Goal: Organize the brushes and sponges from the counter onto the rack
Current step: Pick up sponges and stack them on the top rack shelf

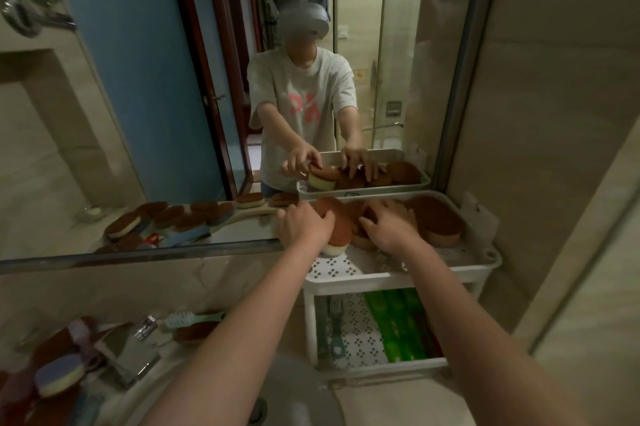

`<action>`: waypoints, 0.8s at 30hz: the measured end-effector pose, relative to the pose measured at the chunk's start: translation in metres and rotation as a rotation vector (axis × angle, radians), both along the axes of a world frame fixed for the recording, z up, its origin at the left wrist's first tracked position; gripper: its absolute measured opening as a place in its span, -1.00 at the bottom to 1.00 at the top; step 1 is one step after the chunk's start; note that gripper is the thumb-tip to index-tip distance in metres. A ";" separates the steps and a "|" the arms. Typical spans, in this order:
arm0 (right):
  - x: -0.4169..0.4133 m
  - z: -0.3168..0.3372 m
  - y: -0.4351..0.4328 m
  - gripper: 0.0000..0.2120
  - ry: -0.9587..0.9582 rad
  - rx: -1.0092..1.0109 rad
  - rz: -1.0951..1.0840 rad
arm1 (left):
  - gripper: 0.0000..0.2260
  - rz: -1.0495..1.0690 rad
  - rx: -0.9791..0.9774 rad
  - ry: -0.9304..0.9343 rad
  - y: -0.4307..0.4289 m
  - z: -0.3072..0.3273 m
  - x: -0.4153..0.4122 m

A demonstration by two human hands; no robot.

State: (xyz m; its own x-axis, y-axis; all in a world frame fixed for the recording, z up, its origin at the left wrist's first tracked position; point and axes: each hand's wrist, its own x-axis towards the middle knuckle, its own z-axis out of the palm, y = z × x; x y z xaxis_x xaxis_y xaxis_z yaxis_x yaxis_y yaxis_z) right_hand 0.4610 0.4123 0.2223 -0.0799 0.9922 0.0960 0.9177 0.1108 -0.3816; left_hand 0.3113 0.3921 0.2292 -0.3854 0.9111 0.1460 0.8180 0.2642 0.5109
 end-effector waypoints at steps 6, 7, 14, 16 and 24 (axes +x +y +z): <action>0.001 0.000 -0.003 -0.61 -0.001 -0.005 0.013 | -0.54 -0.010 0.010 0.110 0.003 -0.002 -0.007; 0.001 0.000 -0.003 -0.60 -0.003 -0.007 0.013 | -0.54 -0.048 0.023 0.077 0.001 -0.002 -0.009; 0.000 0.001 -0.007 -0.64 0.003 0.026 -0.002 | -0.51 -0.433 -0.014 0.075 -0.024 -0.007 -0.019; 0.000 0.001 -0.008 -0.66 0.011 0.065 -0.003 | -0.52 -0.451 -0.004 0.086 -0.023 -0.006 -0.017; 0.008 0.011 -0.024 -0.68 0.186 0.158 -0.042 | -0.56 -0.364 0.012 0.240 -0.025 -0.004 0.000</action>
